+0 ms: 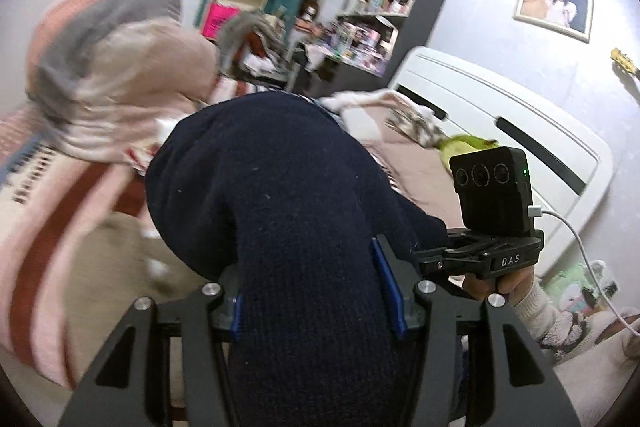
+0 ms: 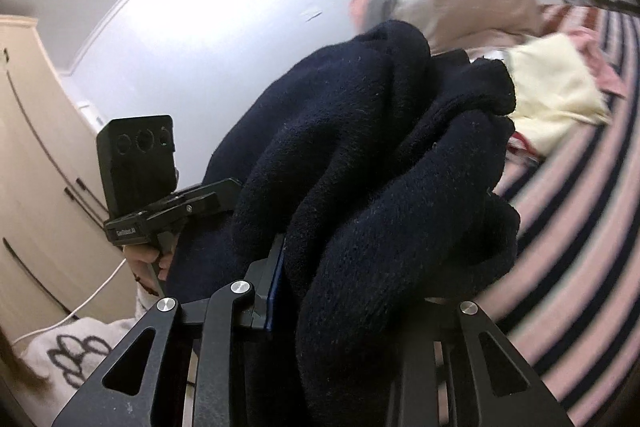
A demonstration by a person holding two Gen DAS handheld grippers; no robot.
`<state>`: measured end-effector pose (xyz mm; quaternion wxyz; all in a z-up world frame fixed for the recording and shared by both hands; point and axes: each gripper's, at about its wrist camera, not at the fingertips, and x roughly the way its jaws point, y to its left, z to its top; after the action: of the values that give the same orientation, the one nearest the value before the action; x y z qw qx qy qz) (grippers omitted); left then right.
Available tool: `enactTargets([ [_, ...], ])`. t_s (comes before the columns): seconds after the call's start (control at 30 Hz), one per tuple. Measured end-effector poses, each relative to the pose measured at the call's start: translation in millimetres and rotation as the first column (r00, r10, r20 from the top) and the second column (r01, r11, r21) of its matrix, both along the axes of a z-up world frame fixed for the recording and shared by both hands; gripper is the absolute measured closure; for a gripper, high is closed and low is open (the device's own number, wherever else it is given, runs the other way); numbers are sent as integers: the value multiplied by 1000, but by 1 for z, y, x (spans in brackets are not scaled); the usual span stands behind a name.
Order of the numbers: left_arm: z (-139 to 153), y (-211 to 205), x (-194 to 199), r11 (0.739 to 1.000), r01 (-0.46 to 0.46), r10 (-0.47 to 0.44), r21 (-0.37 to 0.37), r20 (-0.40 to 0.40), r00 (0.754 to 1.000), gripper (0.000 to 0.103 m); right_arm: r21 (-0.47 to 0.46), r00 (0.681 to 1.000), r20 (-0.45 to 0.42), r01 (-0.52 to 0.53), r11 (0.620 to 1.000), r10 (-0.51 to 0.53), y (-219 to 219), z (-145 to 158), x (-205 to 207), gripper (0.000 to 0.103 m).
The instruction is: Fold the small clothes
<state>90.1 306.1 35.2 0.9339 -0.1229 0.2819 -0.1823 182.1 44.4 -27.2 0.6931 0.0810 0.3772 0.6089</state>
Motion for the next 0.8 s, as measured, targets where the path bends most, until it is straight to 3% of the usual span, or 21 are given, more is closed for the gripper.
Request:
enactTargets([
  [0.2, 2, 70, 4, 996, -93, 93, 14, -10, 996, 54, 3, 997, -8, -74, 997, 74, 84, -2, 15, 79],
  [0.4, -30, 122, 18, 991, -132, 131, -5, -69, 989, 54, -54, 994, -23, -104, 993, 103, 136, -23, 25, 79],
  [0.63, -78, 147, 39, 988, -154, 149, -19, -153, 977, 53, -137, 993, -65, -106, 985, 98, 158, -48, 39, 79],
  [0.8, -88, 157, 44, 986, -161, 153, -44, -157, 976, 50, -162, 995, -61, -84, 983, 75, 160, -61, 50, 71],
])
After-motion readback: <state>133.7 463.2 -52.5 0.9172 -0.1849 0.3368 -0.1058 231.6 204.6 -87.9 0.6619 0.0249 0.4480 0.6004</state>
